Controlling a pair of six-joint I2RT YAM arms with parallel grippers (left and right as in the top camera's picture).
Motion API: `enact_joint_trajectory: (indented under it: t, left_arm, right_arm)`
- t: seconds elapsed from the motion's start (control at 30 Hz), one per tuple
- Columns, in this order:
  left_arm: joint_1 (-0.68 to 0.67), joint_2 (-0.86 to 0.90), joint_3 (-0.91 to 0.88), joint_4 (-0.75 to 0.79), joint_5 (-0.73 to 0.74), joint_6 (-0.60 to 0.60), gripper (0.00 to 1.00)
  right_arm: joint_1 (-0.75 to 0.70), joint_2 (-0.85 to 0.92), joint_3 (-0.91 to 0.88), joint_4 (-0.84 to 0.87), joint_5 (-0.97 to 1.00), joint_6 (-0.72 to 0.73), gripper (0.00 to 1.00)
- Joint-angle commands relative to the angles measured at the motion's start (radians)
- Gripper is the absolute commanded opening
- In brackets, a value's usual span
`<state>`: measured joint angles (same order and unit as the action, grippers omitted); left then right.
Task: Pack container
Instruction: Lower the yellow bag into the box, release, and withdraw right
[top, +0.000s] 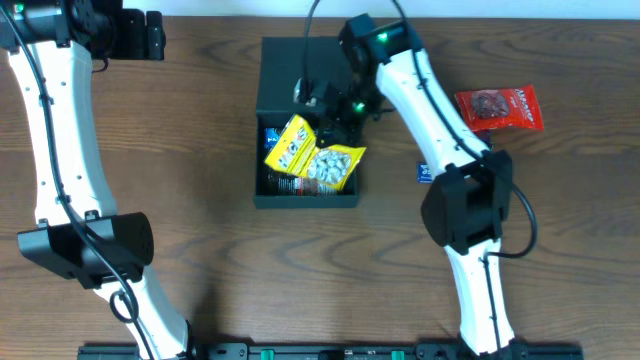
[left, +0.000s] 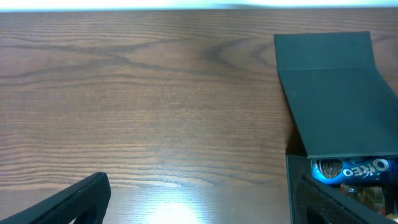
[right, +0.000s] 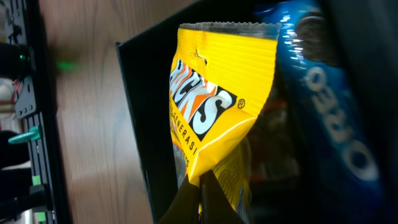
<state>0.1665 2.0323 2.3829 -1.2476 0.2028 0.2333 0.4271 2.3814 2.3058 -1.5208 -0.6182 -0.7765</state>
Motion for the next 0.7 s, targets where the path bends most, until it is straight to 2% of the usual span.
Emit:
enact_joint_trajectory:
  t: [0.0,0.17,0.2,0.23,0.3,0.43,0.5,0.67]
  left_arm:
    - [0.003,-0.025,-0.007,0.0,-0.003,0.007,0.95]
    - [0.003,-0.025,-0.007,0.0,-0.003,0.007,0.95]
    - [0.003,-0.025,-0.007,0.0,-0.003,0.007,0.96]
    - [0.003,-0.025,-0.007,0.0,-0.003,0.007,0.95]
    - [0.003,-0.025,-0.007,-0.001,-0.003,0.007,0.95]
    - [0.003,-0.025,-0.007,-0.002,-0.003,0.007,0.95]
    - [0.003,-0.025,-0.007,-0.003,-0.003,0.007,0.95]
    - [0.003,-0.025,-0.007,-0.007,-0.003,0.007,0.96]
  right_arm:
    - [0.037,0.027,-0.005,-0.012,0.002,-0.026,0.01]
    - [0.075,0.064,-0.005,-0.043,0.05,-0.032,0.01]
    - [0.083,0.065,-0.005,-0.04,0.067,-0.031,0.15]
    - [0.087,0.065,-0.005,-0.034,0.082,-0.022,0.4]
    - [0.095,0.065,-0.002,-0.011,0.122,0.019,0.64]
    - [0.095,0.065,0.026,0.026,0.155,0.113,0.75]
    - [0.091,0.065,0.044,0.04,0.154,0.151,0.88]
    - [0.079,0.065,0.111,0.09,0.155,0.232,0.91]
